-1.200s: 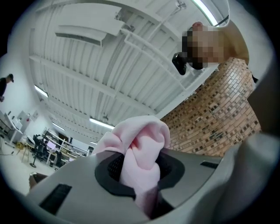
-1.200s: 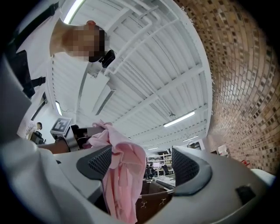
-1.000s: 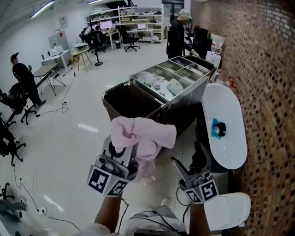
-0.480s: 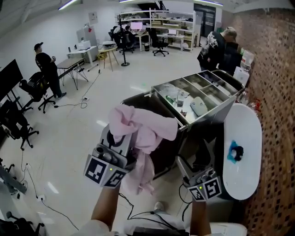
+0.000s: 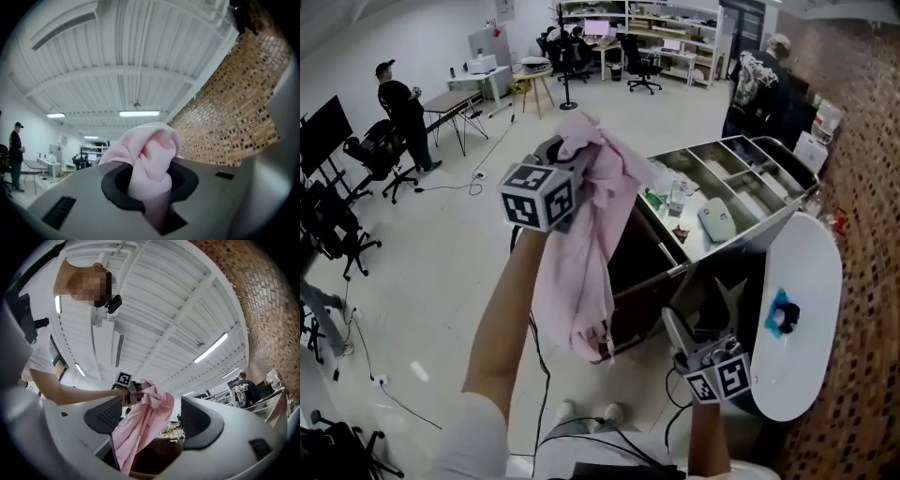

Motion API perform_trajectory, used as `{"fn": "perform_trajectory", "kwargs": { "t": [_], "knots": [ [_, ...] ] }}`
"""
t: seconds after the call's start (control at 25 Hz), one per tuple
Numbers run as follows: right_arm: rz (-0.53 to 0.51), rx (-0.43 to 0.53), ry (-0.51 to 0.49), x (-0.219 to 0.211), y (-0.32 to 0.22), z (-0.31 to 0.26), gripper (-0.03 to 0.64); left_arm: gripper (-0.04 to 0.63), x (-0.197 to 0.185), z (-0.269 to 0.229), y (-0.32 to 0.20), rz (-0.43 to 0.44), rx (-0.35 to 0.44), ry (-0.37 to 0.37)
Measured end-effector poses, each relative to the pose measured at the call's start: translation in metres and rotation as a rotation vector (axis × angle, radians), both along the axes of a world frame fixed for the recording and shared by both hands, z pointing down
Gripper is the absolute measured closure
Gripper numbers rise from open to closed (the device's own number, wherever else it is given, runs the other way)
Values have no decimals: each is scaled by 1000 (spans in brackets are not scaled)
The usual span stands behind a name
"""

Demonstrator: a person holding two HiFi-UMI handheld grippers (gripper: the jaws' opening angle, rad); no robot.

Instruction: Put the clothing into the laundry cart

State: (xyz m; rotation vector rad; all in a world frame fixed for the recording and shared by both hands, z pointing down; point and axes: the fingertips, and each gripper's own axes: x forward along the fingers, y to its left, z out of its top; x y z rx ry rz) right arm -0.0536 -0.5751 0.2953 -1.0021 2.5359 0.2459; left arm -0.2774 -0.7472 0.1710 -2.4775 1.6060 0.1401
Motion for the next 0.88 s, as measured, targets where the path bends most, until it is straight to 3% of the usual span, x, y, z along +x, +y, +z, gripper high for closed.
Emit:
{"fn": "perform_trajectory", "kwargs": {
  "t": [0.08, 0.16, 0.24, 0.32, 0.48, 0.6, 0.88],
  "knots": [
    [16, -24, 9, 0, -10, 12, 216, 496, 2, 63, -38, -19, -181, -118],
    [40, -49, -2, 1, -20, 21, 216, 401, 5, 130, -60, -36, -370, -247],
    [55, -69, -8, 1, -28, 27, 216, 234, 2, 176, -68, -40, -497, -247],
    [54, -82, -1, -3, -33, 34, 216, 151, -3, 198, -67, -33, -535, -198],
    [57, -83, 1, -14, -38, 34, 216, 147, -1, 194, -49, 14, -471, -149],
    [47, -67, 5, -26, -39, 28, 216, 149, 5, 169, -15, 37, -372, -128],
    [43, -77, 9, -56, -39, 26, 216, 150, -23, 149, 82, -26, -116, -8]
  ]
}}
